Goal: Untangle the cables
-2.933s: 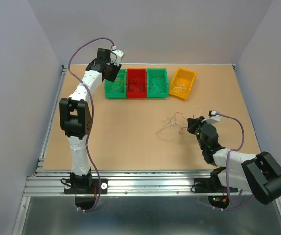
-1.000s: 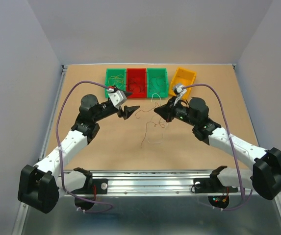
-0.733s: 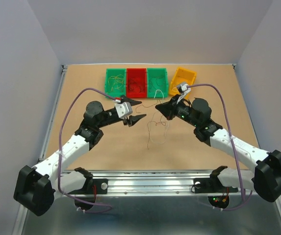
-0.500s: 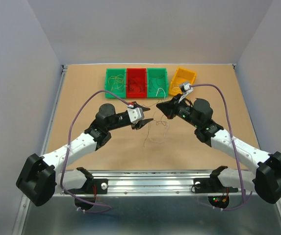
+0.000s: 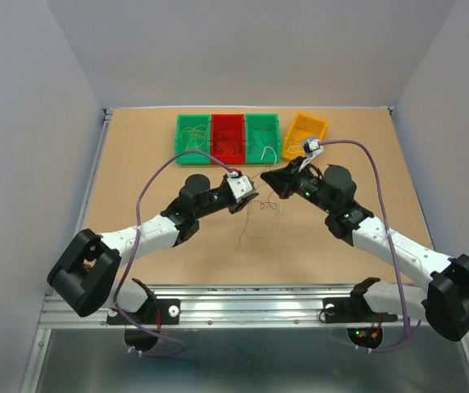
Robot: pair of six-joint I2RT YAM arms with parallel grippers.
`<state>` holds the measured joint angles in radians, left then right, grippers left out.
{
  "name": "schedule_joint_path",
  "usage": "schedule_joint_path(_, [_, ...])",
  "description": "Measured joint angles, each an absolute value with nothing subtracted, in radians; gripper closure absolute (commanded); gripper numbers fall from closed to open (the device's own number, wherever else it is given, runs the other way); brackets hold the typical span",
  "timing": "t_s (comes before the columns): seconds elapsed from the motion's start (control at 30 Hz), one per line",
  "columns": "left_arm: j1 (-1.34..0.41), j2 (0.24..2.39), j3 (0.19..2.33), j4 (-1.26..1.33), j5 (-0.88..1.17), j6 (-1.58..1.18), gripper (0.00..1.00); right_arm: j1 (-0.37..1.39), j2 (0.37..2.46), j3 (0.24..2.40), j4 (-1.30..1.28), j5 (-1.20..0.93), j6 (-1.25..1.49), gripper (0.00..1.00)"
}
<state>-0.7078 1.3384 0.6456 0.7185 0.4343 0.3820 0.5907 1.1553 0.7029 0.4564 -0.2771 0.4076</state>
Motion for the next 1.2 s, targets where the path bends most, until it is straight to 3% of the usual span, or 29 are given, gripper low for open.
schedule_joint_path(0.03, [-0.708,1.350,0.646,0.722,0.429,0.380,0.71,0.591,1.154,0.702,0.456,-0.277,0.408,0.99])
schedule_joint_path(0.2, [-0.712,1.373,0.652,0.726,0.426,0.375,1.00,0.591,1.138,0.678,0.461,-0.277,0.408,0.95])
schedule_joint_path(0.27, [-0.712,1.373,0.654,0.725,0.438,0.377,1.00,0.591,1.138,0.670,0.459,-0.275,0.407,0.89])
schedule_joint_path(0.37, [-0.712,1.371,0.656,0.716,0.455,0.376,1.00,0.591,1.138,0.667,0.458,-0.265,0.400,0.57])
schedule_joint_path(0.43, [-0.712,1.365,0.656,0.704,0.459,0.376,1.00,0.591,1.138,0.656,0.460,-0.259,0.386,0.50])
schedule_joint_path(0.7, [-0.683,1.287,0.681,0.625,0.471,0.344,1.00,0.591,1.164,0.587,0.453,-0.239,0.358,0.47])
schedule_joint_path(0.93, [-0.620,1.248,0.711,0.590,0.493,0.300,1.00,0.591,1.193,0.586,0.454,-0.236,0.329,0.19])
schedule_joint_path(1.2, [-0.558,1.244,0.744,0.551,0.501,0.240,1.00,0.597,1.301,0.550,0.574,-0.492,0.223,0.17])
